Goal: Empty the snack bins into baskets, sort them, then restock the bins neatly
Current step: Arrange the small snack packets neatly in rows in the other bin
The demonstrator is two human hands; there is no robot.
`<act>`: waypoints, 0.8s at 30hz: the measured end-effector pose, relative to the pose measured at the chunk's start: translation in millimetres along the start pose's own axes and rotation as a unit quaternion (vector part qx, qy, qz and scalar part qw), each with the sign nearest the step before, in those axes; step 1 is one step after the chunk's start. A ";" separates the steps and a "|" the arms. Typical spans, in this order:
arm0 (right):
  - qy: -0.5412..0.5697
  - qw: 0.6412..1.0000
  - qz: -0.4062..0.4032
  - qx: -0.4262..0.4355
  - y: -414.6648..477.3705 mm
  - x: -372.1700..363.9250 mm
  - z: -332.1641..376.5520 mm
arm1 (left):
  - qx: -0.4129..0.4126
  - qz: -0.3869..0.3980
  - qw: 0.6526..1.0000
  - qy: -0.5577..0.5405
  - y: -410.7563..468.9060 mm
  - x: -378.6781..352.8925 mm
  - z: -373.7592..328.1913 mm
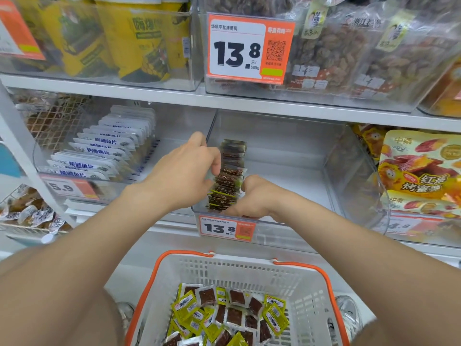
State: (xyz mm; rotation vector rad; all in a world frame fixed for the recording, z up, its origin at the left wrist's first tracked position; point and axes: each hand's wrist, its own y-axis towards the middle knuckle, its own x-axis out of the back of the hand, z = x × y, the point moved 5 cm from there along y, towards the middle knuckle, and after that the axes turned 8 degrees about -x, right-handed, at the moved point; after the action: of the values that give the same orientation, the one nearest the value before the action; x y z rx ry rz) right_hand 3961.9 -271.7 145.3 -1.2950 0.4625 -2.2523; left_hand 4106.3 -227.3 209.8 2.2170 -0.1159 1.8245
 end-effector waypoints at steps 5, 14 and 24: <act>0.051 0.996 0.062 0.027 -31.4 9.3 -1.0 | -0.042 -0.036 0.998 -0.016 -11.4 14.7 -3.9; 0.015 0.948 -0.236 0.215 -102.2 17.9 -11.7 | -0.069 0.466 0.843 -0.261 -85.5 -33.2 -37.4; -0.212 0.968 0.080 0.105 -64.7 -175.5 -125.0 | -0.028 0.461 0.882 -0.092 -138.8 -248.1 -15.4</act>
State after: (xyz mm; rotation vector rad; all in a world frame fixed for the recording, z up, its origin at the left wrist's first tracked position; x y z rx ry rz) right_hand 3911.4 -112.7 -5.7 -1.5117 0.1583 -1.7718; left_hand 4072.6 -116.6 -50.3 2.4825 -1.4586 1.9050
